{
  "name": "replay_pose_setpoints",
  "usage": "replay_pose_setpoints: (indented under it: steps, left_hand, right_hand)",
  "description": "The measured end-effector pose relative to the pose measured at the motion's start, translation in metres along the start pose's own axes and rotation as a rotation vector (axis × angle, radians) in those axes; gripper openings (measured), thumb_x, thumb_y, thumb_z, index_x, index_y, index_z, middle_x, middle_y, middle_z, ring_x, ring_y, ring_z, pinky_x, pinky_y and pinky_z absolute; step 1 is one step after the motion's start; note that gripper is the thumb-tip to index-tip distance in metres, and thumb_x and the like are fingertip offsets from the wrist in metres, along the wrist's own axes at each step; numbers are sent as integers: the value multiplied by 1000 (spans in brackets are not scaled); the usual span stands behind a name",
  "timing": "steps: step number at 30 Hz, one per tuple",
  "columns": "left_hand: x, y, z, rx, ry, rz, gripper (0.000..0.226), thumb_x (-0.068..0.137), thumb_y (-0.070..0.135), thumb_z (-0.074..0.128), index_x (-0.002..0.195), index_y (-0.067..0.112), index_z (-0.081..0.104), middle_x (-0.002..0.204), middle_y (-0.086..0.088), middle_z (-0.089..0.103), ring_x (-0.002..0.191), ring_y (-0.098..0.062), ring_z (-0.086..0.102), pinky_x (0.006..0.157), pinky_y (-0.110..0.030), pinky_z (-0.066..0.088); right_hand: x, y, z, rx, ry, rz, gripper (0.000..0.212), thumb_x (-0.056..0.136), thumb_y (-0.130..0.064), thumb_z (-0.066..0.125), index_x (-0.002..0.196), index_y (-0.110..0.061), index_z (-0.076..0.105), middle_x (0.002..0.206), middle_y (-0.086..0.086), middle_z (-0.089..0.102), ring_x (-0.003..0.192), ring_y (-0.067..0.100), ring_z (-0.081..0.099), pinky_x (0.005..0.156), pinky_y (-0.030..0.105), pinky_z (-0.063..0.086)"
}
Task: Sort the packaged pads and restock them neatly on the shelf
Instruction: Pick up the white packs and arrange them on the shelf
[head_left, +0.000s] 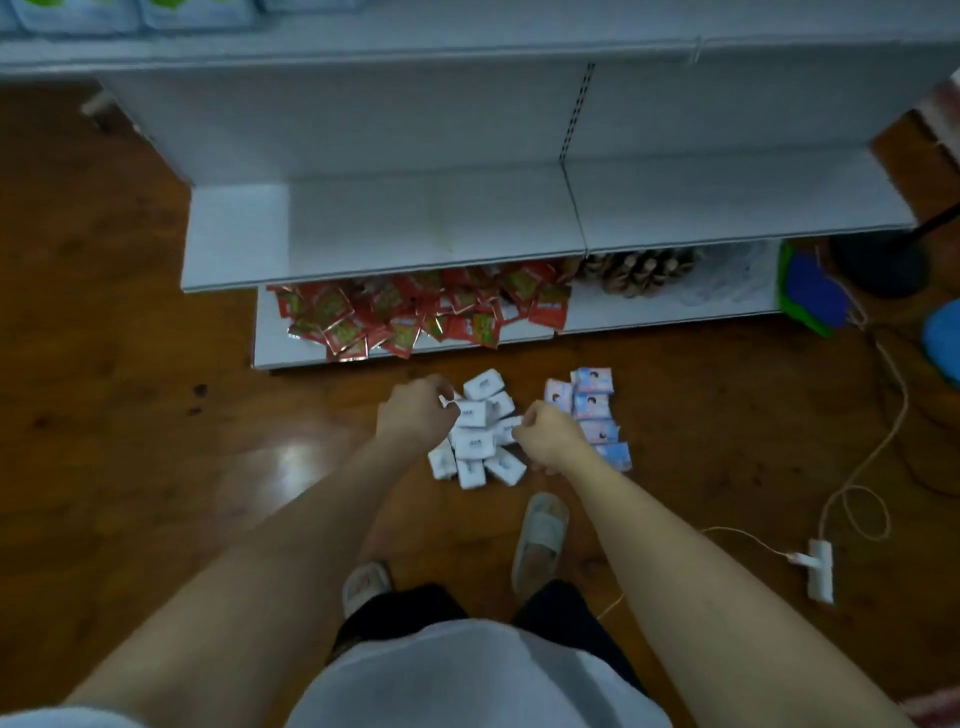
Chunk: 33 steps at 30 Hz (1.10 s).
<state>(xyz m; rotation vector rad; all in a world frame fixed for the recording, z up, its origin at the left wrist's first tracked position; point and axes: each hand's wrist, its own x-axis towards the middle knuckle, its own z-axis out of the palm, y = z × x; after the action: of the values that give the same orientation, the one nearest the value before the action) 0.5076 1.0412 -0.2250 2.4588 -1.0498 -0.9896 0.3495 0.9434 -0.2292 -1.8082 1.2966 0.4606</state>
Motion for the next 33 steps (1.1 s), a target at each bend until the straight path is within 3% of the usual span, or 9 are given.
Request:
replay_pose_setpoints:
  steps: [3,8,11,14,19,23,27,30,33]
  left_hand:
    - [17,6,53,-58,-55,-139,23,90,28,58,112,22,61,96,2,65,90,-22,62,79,-36,54]
    - [60,7,132,-174,-105,-282,22,86,23,60,108,21,56,78,3,60,76,-19,61,71,-37,53]
    - [86,-10,180,-241,-128,-370,21,87,22,59,108,22,54,84,-1,63,78,-24,63,73,-45,55]
    - [112,-43,231,-171,-135,-409,34,85,21,57,118,25,52,108,-1,62,94,-26,62,83,-44,52]
    - [183,-111,315,62,-253,-290,60,85,10,59,138,27,36,135,-3,43,120,-28,45,86,-44,51]
    - [248,-156,383,153,-248,-193,79,84,8,68,148,26,26,150,-4,26,138,-29,23,92,-48,49]
    - [300,-192,436,296,-197,-98,88,80,10,72,150,23,20,156,-4,16,146,-29,9,105,-53,40]
    - [325,-216,465,379,-192,0,84,79,10,72,147,18,23,151,-4,25,143,-29,16,105,-52,40]
    - [338,-233,480,421,-176,71,80,73,14,76,141,14,34,139,-6,41,128,-29,35,90,-46,48]
  right_hand:
    - [35,45,0,17,-144,7,13,97,-27,50,90,-17,45,83,6,51,80,29,53,69,42,43]
    - [109,100,9,-11,-228,9,22,94,-30,54,109,-14,51,101,5,56,93,24,56,79,38,46]
    - [157,126,30,58,-291,77,27,93,-34,55,113,-16,49,105,4,58,92,22,61,80,43,53]
    - [213,151,60,34,-289,110,30,92,-29,59,117,-14,50,110,7,59,95,22,61,73,39,53]
    - [333,181,124,-133,-347,4,40,91,-27,60,122,-12,41,115,7,51,104,26,54,79,33,43]
    - [429,184,180,-247,-209,-139,67,86,-27,68,142,-14,33,144,16,33,127,40,44,99,47,45]
    - [500,175,225,-356,-82,-294,82,80,-20,75,147,-25,27,148,12,23,125,43,42,96,47,46]
    - [537,180,248,-440,-131,-381,88,77,-20,78,149,-24,28,149,14,22,120,43,47,98,47,45]
    - [557,190,263,-386,-185,-439,83,77,-20,80,146,-19,33,141,16,32,117,39,49,92,44,46]
